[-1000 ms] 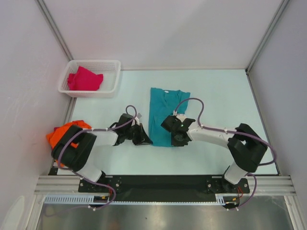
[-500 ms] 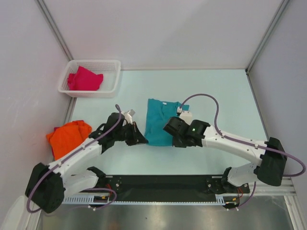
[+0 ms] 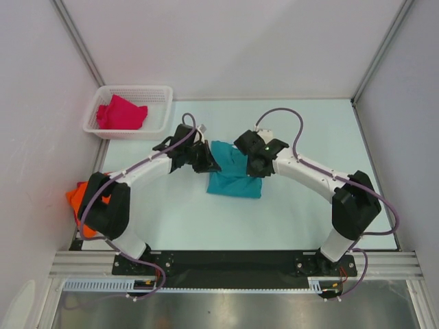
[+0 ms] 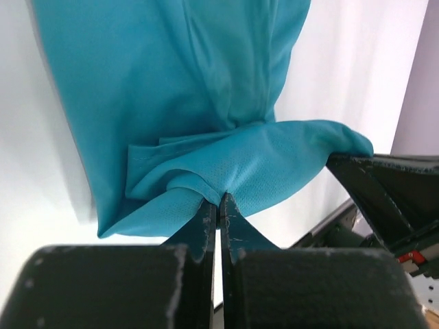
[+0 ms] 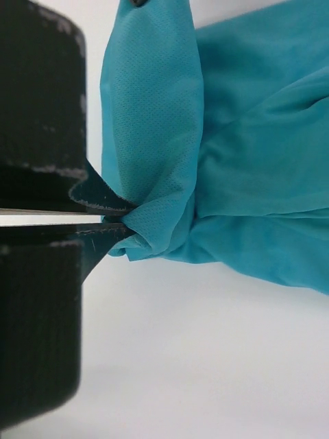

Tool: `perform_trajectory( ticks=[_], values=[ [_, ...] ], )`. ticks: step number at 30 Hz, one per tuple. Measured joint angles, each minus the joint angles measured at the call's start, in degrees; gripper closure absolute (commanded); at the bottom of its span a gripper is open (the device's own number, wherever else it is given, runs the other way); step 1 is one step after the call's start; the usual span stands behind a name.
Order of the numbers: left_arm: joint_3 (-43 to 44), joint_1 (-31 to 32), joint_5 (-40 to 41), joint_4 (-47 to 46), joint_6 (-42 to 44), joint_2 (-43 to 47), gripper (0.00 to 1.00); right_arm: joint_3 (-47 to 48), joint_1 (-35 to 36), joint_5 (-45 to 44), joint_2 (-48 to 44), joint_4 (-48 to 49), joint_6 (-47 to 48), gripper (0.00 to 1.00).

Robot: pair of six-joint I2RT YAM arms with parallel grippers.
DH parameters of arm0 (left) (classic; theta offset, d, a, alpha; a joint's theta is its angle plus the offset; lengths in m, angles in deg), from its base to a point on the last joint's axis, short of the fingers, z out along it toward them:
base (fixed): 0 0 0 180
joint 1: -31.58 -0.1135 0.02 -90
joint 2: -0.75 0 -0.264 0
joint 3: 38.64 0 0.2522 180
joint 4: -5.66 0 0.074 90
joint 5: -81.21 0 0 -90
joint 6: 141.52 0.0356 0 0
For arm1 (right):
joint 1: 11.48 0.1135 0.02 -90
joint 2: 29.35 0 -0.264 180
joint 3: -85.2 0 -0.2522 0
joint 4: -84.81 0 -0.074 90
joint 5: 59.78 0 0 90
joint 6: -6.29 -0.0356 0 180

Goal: Fold and stack the t-shirts
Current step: Fold the long partially folded tshirt into a neat square

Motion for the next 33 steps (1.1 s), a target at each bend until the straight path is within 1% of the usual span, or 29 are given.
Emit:
perform_trajectory(
  ticks=[5, 12, 20, 21, 22, 23, 24, 25, 26, 27, 28, 30, 32, 33],
  values=[
    [7.45, -1.92, 0.50, 2.01, 1.49, -3.80, 1.00, 5.05, -2.93, -0.09, 2.21, 0.44, 3.82, 1.00],
    [11.34, -3.54, 1.11, 4.44, 2.25, -7.15, 1.00, 11.47, -6.64, 0.83, 9.07, 1.27, 7.85, 1.00],
    [20.57, -5.18, 1.75, 7.87, 3.19, -14.32, 1.00, 17.64, -8.96, 1.31, 15.12, 1.20, 9.97, 1.00],
    [21.86, -5.51, 1.73, 8.09, 3.26, -15.52, 0.93, 18.27, -9.14, 1.18, 15.52, 1.14, 10.12, 1.00],
    [23.17, -5.77, 1.68, 8.39, 3.50, -16.65, 0.92, 18.73, -9.29, 1.07, 15.82, 1.14, 10.16, 1.00],
    [24.41, -6.03, 1.62, 8.57, 3.65, -17.81, 0.86, 19.34, -9.42, 0.55, 16.20, 1.14, 10.16, 1.00],
    [25.24, -6.23, 1.60, 8.70, 3.74, -18.71, 0.76, 19.67, -9.51, 0.11, 16.44, 1.14, 10.14, 1.00],
    [26.12, -6.43, 1.53, 8.94, 3.89, -19.67, 0.68, 19.93, -9.57, -0.31, 16.63, 1.16, 10.14, 1.00],
    [26.86, -6.58, 1.51, 9.11, 4.07, -20.55, 0.55, 20.04, -9.64, -0.85, 16.76, 1.14, 10.12, 1.00],
    [27.52, -6.71, 1.64, 9.40, 4.26, -21.35, 0.35, 20.04, -9.70, -1.81, 16.85, 0.83, 10.12, 1.00],
    [28.04, -6.97, 1.62, 9.60, 4.44, -22.05, 0.28, 20.04, -9.88, -2.75, 16.94, 0.31, 10.10, 1.00],
    [28.79, -7.52, 1.79, 10.19, 4.74, -23.12, 0.14, 20.04, -10.34, -4.79, 17.27, -0.33, 9.97, 1.00],
    [29.20, -8.04, 1.84, 10.69, 4.87, -23.82, 0.10, 20.04, -10.86, -6.97, 17.70, -1.05, 9.77, 1.00],
    [29.33, -8.26, 1.81, 10.80, 4.74, -24.09, 0.08, 20.04, -11.08, -8.09, 17.97, -1.36, 9.66, 0.98]
  ],
)
